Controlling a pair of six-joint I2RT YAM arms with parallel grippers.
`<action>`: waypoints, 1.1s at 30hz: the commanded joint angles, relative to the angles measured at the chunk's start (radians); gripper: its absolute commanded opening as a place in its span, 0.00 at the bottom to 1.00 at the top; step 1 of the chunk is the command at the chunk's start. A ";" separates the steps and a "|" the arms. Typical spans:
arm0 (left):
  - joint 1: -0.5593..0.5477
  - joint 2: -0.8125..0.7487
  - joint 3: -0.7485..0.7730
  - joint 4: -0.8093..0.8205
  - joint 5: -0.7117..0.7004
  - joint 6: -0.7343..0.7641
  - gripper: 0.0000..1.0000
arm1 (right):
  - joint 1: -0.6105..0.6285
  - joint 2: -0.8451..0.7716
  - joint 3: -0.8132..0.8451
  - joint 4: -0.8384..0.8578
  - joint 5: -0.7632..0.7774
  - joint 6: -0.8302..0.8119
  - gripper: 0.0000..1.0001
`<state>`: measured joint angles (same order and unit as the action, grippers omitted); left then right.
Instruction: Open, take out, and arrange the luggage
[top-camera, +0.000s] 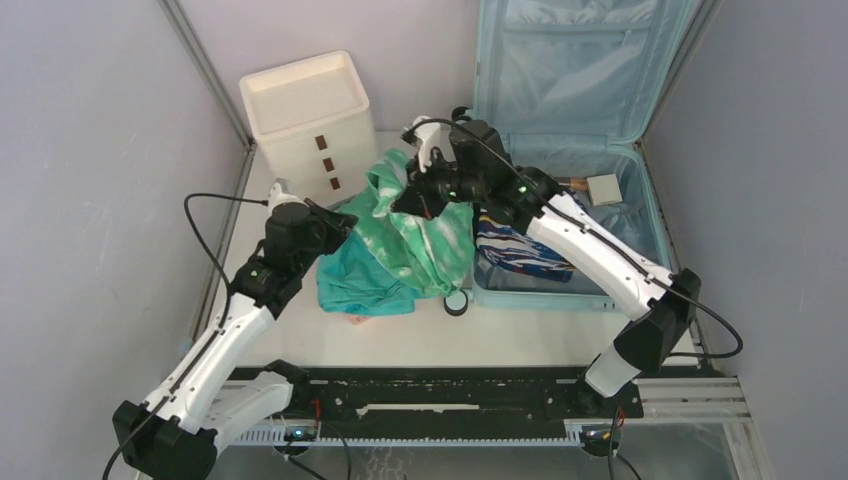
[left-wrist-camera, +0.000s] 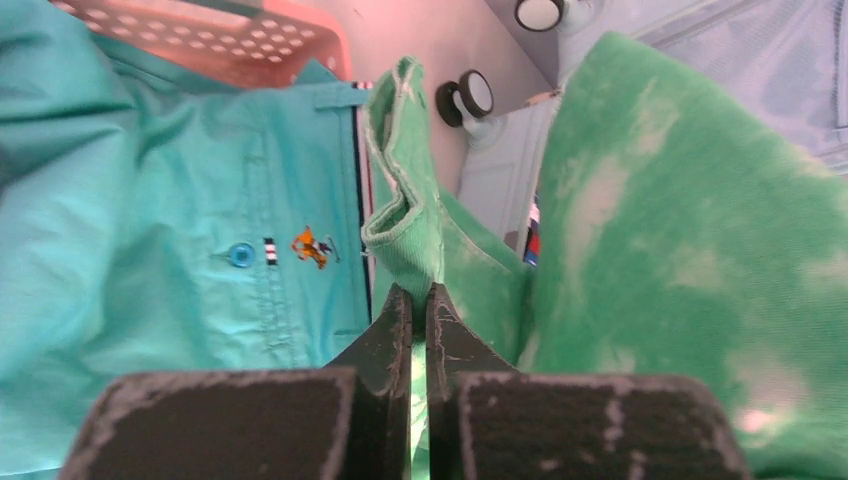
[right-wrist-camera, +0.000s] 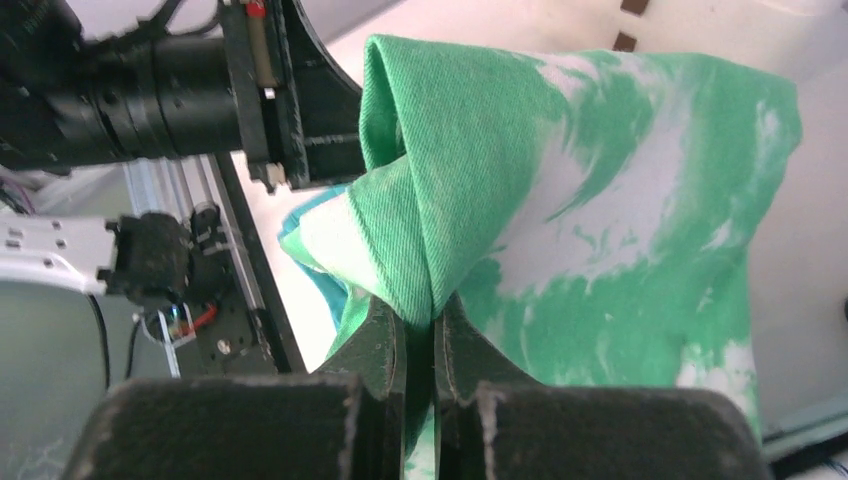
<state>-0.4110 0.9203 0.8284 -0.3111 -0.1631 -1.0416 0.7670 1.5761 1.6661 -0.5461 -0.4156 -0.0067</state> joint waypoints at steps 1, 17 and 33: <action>0.064 -0.029 0.073 -0.041 0.031 0.130 0.00 | 0.071 0.077 0.119 0.145 0.123 0.105 0.00; 0.383 0.084 0.067 0.031 0.359 0.428 0.00 | 0.232 0.478 0.357 0.241 0.473 0.199 0.00; 0.498 0.302 0.154 -0.022 0.139 0.418 0.31 | 0.218 0.645 0.368 0.375 0.392 0.239 0.58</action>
<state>0.0700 1.2407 0.8661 -0.3408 0.1020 -0.6044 1.0119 2.2494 1.9854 -0.2520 0.0872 0.2718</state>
